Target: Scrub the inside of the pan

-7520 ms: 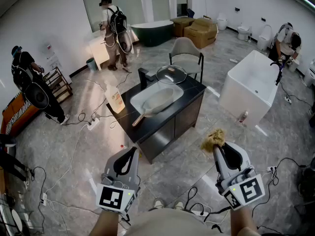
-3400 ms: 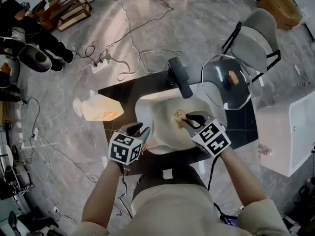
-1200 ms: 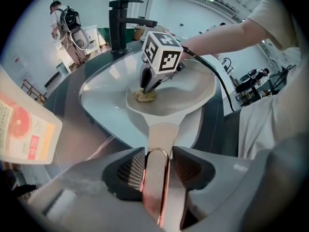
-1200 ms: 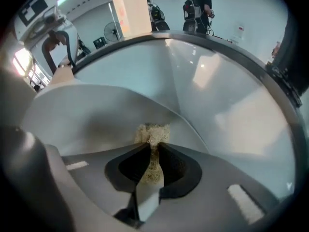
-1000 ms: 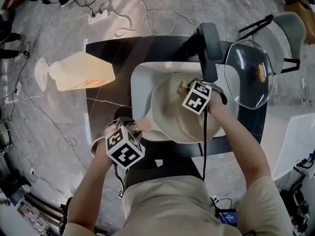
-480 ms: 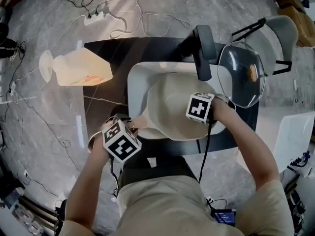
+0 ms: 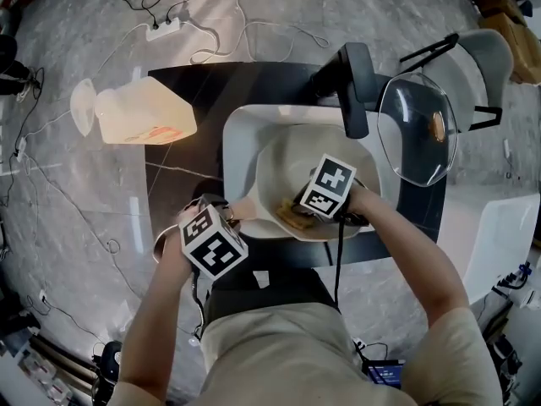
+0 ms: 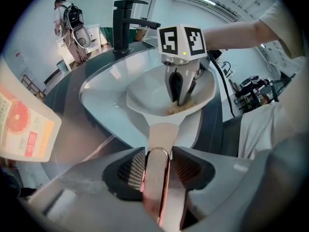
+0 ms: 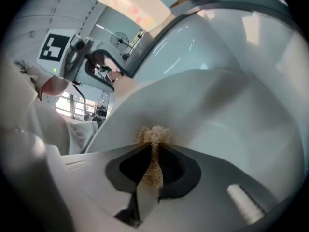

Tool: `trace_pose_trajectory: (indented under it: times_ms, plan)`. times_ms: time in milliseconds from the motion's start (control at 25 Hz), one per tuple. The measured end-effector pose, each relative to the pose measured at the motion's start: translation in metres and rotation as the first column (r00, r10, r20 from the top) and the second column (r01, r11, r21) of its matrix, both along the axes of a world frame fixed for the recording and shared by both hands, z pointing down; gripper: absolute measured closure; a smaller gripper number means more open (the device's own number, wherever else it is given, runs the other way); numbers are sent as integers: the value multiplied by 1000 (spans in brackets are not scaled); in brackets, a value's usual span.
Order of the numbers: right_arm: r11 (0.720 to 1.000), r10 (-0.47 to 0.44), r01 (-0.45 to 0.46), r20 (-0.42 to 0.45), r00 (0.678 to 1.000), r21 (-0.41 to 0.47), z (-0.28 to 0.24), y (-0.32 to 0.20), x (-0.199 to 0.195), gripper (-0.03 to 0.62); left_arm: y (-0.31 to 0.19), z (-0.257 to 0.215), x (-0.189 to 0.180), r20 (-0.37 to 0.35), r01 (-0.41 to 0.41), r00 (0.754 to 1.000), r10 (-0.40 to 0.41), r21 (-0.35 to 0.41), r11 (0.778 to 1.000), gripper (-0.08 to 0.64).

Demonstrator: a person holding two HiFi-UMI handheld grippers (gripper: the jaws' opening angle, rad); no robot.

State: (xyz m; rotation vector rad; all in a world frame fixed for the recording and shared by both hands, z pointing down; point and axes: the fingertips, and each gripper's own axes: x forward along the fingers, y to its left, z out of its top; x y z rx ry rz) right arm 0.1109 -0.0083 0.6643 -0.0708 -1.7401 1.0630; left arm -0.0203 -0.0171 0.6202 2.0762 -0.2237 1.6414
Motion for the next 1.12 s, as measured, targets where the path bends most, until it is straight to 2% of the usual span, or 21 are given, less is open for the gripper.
trace_pose_trajectory:
  times_ms: [80, 240, 360, 480, 600, 720, 800, 880, 960, 1120]
  plan:
    - [997, 33, -35, 30, 999, 75, 6, -18, -16, 540, 1, 0, -1, -1, 1, 1000, -1, 0, 1000, 376]
    - [970, 19, -23, 20, 1000, 242, 24, -52, -23, 540, -3, -1, 2, -10, 4, 1000, -4, 22, 1000, 376]
    - [938, 73, -75, 17, 997, 339, 36, -75, -19, 540, -2, -2, 3, -17, 8, 1000, -8, 14, 1000, 376]
    - [892, 127, -115, 0, 992, 436, 49, -97, -9, 540, -2, -2, 3, -19, 4, 1000, -4, 11, 1000, 376]
    - [849, 115, -75, -46, 992, 524, 55, -112, 4, 540, -3, -2, 2, -26, 5, 1000, -4, 14, 1000, 376]
    - [795, 78, 33, -156, 985, 606, 64, -124, 30, 540, -3, -2, 2, -31, 10, 999, -9, 16, 1000, 376]
    - [779, 60, 102, -236, 970, 619, 68, -129, 50, 540, -4, -2, 2, -35, 14, 999, -13, 18, 1000, 376]
    - [781, 42, 164, -314, 949, 602, 70, -127, 67, 540, -4, -2, 2, -39, 19, 999, -19, 13, 1000, 375]
    - [796, 4, 244, -407, 913, 554, 71, -119, 85, 540, -3, -2, 2, -43, 25, 999, -25, 1, 1000, 376]
    - [837, -96, 371, -560, 823, 403, 64, -92, 117, 541, -3, -3, 3, -44, 31, 999, -32, -6, 999, 374]
